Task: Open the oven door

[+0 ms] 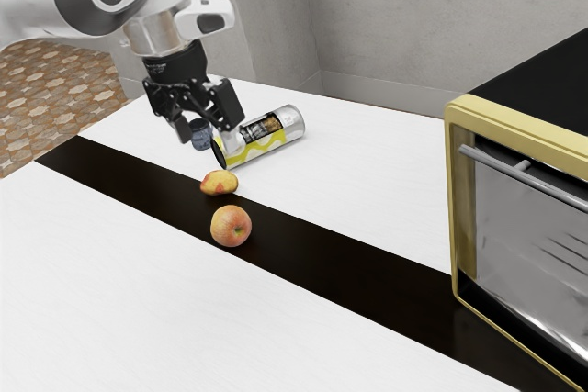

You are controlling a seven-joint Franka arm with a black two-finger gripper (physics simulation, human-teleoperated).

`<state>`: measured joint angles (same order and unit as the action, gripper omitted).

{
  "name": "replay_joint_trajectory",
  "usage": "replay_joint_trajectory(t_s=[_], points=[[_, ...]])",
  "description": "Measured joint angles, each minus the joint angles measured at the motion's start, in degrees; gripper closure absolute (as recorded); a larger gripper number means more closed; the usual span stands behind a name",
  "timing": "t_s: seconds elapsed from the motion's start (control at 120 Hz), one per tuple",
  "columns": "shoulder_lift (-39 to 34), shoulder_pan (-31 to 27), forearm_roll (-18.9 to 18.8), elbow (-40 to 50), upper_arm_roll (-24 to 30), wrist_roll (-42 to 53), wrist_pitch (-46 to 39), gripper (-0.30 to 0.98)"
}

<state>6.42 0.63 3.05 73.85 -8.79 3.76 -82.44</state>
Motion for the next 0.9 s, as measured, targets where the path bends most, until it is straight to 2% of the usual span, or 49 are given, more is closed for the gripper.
replay_joint_trajectory(t_s=[0.25,0.317,0.35,0.392,0.4,0.442,0.475,0.517,0.6,0.658,0.733,0.9], points=[[-0.1,-0.1,0.4,-0.1,-0.1,0.9,0.4,0.00],[-2.8,-0.1,0.3,-5.9,0.2,2.8,0.4,0.00],[-5.6,-2.3,0.4,-8.4,3.3,6.3,-0.1,0.00],[-8.2,-9.3,-0.3,-9.9,11.4,11.3,0.3,0.00],[-9.0,-12.6,-0.8,-10.3,15.6,14.0,0.6,0.00],[-10.0,-15.2,-1.4,-10.5,22.3,18.7,1.0,0.00],[-11.4,-13.3,-1.7,-9.0,27.3,22.6,0.7,0.00],[-16.1,-5.7,-1.2,-2.9,31.1,27.5,-0.9,0.00],[-25.0,2.5,2.9,9.0,33.8,37.7,-5.9,0.00],[-27.3,5.0,5.1,12.7,34.2,44.2,-9.1,0.00],[-26.3,6.0,6.4,13.3,38.0,51.7,-12.2,0.00],[-15.6,6.5,6.2,7.7,43.9,64.9,-16.1,0.00]])
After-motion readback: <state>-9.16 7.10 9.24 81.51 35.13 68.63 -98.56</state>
